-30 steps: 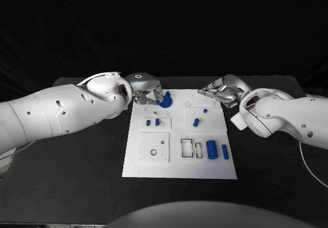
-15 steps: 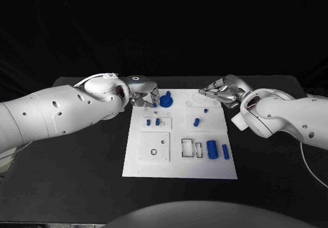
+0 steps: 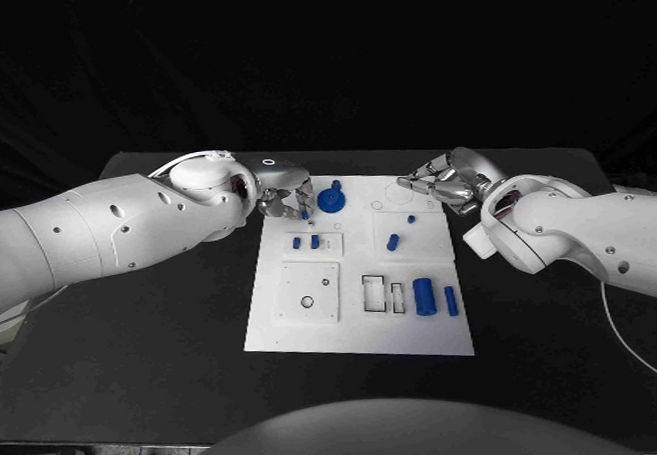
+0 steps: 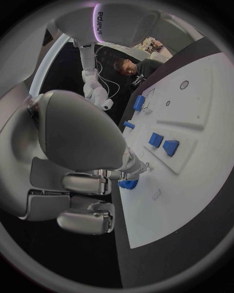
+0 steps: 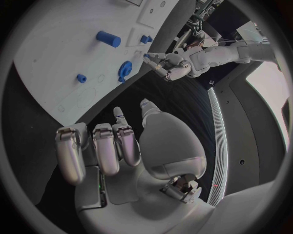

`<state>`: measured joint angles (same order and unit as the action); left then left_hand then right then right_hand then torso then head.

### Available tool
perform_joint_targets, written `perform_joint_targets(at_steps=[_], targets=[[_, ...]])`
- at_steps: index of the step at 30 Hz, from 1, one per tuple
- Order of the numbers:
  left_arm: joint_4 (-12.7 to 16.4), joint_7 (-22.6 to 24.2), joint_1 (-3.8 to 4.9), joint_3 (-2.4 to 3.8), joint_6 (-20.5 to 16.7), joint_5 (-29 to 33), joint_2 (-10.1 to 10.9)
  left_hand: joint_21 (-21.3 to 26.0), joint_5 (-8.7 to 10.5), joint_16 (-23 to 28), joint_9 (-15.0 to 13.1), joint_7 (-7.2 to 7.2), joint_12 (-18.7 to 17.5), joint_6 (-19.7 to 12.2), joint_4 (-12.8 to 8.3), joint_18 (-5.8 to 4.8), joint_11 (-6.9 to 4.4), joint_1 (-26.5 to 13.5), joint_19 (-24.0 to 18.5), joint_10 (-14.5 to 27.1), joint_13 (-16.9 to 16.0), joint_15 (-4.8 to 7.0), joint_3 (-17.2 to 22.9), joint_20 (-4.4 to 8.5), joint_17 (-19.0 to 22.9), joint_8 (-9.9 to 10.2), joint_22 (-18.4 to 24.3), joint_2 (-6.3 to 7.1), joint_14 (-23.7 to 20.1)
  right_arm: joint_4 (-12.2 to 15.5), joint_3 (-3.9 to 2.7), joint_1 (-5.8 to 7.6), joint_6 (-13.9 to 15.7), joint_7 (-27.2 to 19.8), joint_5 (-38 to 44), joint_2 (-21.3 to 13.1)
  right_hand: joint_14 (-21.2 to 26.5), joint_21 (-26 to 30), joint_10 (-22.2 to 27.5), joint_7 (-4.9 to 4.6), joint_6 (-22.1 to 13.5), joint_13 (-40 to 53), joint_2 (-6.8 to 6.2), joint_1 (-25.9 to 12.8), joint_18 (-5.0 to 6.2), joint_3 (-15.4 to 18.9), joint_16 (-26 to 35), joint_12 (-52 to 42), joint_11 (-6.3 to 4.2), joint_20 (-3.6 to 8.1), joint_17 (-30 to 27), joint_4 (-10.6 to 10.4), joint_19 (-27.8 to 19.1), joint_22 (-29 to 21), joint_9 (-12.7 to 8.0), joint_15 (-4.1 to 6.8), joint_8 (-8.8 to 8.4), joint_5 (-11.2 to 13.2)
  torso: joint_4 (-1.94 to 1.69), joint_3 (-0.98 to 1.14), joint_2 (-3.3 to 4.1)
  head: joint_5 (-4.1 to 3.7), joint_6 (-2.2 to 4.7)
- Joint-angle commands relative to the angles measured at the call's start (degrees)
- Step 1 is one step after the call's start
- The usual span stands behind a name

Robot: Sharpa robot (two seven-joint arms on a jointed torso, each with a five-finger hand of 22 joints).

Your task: Assemble the parts on the task board

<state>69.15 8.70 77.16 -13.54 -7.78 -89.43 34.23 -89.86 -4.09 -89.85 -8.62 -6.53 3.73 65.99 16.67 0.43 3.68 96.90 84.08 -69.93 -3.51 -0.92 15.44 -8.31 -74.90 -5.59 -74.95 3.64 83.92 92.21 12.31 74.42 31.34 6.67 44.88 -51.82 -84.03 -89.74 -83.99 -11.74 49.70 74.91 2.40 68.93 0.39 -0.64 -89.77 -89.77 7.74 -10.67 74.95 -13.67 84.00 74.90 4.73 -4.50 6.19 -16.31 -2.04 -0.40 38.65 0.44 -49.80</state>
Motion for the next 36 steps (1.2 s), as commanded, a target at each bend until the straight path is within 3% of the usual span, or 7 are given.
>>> perform_joint_targets(at_steps=[1, 36], targets=[[-0.33, 0.35, -0.17, 0.04, 0.98, 0.26, -0.39, -0.14, -0.22, -0.15, -0.03, 0.06, -0.23, -0.22, -0.07, -0.43, -0.12, -0.03, 5.92, 0.30, 0.08, 0.23, 0.38, 0.44, -15.10, -0.16, -15.05, -0.25, 6.08, 0.12, 0.00, -0.04, -0.70, 0.00, 0.27, -0.01, -5.97, -0.26, -6.01, -0.03, 0.19, 15.09, 0.05, 0.23, -0.39, 0.30, -0.23, -0.23, -0.06, -0.13, 15.05, -0.03, 6.00, 15.10, 0.09, -0.02, 0.18, -0.08, -0.02, 0.01, -0.02, 0.06, -0.06], [-1.78, 1.19, -0.52, 0.04, 2.91, 0.67, -1.95, -0.14, -0.21, -0.15, 0.06, -0.06, -0.26, -0.51, -0.05, -0.43, 0.01, -0.09, 5.92, 0.58, 0.08, 0.16, 0.66, 0.45, -15.10, 0.07, -15.05, -0.21, 6.08, 0.13, -0.01, -0.04, -0.70, 0.08, 0.40, 0.15, -5.97, -0.26, -6.01, -0.03, 0.19, 15.09, 0.05, 0.23, -0.39, 0.30, -0.23, -0.23, -0.06, -0.13, 15.05, -0.03, 6.00, 15.10, 0.09, -0.02, 0.18, -0.08, 0.00, 0.03, -0.07, -0.25, -0.19]])
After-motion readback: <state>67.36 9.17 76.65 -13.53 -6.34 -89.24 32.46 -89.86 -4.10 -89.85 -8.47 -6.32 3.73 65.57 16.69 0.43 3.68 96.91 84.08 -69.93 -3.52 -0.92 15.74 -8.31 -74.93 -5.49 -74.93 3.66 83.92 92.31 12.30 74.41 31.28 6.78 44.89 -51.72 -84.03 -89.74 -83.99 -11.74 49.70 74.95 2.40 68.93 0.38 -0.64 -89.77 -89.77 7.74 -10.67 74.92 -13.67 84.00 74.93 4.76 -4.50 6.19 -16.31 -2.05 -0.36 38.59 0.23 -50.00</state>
